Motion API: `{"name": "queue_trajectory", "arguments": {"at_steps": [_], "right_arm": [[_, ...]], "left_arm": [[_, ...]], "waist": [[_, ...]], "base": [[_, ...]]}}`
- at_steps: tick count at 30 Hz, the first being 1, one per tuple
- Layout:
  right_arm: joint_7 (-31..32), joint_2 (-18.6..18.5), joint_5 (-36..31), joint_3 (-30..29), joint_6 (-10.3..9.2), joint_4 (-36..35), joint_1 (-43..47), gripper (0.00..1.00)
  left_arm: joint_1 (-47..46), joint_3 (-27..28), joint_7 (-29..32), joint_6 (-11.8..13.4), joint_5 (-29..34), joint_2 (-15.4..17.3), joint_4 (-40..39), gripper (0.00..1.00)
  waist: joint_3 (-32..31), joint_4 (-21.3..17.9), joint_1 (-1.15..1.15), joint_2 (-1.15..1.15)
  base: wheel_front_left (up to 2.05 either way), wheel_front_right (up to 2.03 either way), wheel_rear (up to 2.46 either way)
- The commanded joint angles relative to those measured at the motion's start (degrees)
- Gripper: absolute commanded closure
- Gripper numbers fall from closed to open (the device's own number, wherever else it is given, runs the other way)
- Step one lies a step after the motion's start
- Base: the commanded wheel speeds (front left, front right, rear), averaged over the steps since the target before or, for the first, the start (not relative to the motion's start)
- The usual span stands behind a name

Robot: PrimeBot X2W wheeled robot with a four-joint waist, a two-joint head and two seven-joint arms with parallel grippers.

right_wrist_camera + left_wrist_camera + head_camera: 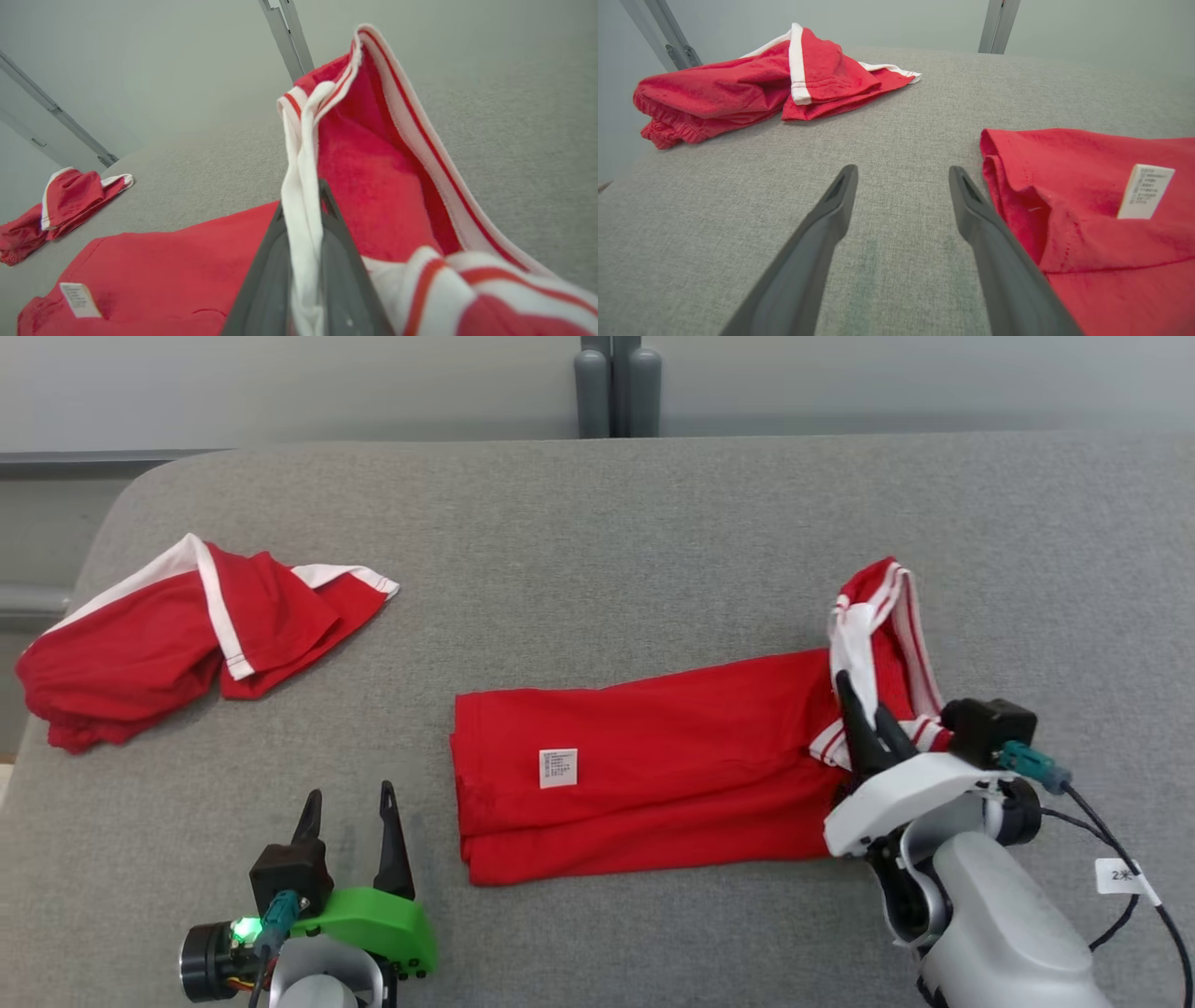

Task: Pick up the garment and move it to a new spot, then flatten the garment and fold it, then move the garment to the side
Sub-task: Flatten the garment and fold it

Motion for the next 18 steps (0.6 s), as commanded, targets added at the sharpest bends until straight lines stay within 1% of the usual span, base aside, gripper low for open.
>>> {"name": "queue_trajectory", "arguments": {"at_steps": [1,8,11,18], "right_arm": [[-0.15,0.19,1.12,2.06,0.00,-0.85,1.10,1.00],[-0.14,0.84,5.06,9.50,0.01,-2.66,1.36,1.00],[-0.06,1.09,6.38,12.09,0.00,-2.26,0.86,1.00],[-0.05,1.63,8.19,16.82,0.00,-0.16,-1.92,1.00]], "left_arm": [[0.27,-0.36,0.00,0.03,-0.23,0.25,-0.02,0.00],[0.82,-2.06,0.00,-0.04,-0.47,0.24,0.25,0.00],[0.94,-3.21,0.00,-0.18,-0.67,0.24,0.28,0.00],[0.65,-5.36,-0.01,0.21,-1.65,0.24,-0.13,0.00]], "waist": [[-0.62,2.59,0.00,0.00],[-1.18,8.76,0.00,0.00],[-1.32,11.77,0.00,0.00],[-0.60,16.64,0.00,0.00]], "base": [[0.00,0.00,0.00],[0.00,0.00,0.00],[0.00,0.00,0.00],[0.00,0.00,0.00]]}}
